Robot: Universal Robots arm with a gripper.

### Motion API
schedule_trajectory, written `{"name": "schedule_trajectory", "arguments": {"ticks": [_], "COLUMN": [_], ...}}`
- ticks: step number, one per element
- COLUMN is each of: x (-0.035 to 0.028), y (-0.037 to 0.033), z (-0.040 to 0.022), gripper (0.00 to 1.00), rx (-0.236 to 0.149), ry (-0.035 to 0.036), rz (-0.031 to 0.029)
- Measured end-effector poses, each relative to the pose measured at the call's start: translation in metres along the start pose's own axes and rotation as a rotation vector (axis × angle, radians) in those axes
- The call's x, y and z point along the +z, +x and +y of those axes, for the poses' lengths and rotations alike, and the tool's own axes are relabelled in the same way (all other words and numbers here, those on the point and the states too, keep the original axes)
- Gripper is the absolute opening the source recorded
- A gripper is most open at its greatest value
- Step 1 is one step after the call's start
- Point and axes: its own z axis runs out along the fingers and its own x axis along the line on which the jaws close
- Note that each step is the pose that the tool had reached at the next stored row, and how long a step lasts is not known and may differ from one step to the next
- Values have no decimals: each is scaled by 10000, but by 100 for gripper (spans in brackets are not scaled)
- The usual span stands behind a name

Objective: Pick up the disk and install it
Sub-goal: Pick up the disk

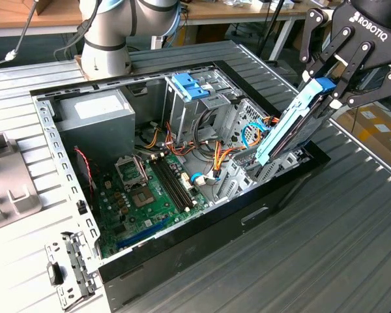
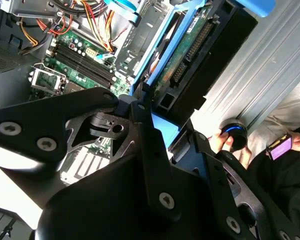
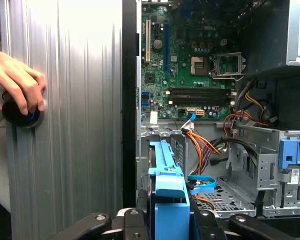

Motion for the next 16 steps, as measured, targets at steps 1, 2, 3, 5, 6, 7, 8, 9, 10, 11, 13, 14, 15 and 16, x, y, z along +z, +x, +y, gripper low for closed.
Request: {"name": "schedule_trajectory", "arguments": {"ticks": [1,2,3,5,6,7,8,9,10,11,13,14,15,16], "x": [0,0,0,2,5,6,8,9,10,11,14,15,16,17], "y": [0,0,0,-1,0,0,0,0,0,0,0,0,0,0], "z": [0,0,-5,-20,-33,-44,-56,-66,-75,-86,-105,-116,-122,-130], "gripper": [37,37,37,37,37,37,37,37,37,37,37,37,37,37], "rx": [0,0,1,0,0,0,0,0,0,0,-1,0,-1,-1], "ry": [0,0,0,0,0,0,0,0,0,0,0,0,0,0], "rz": [0,0,1,2,0,0,2,3,3,4,6,6,6,6]}}
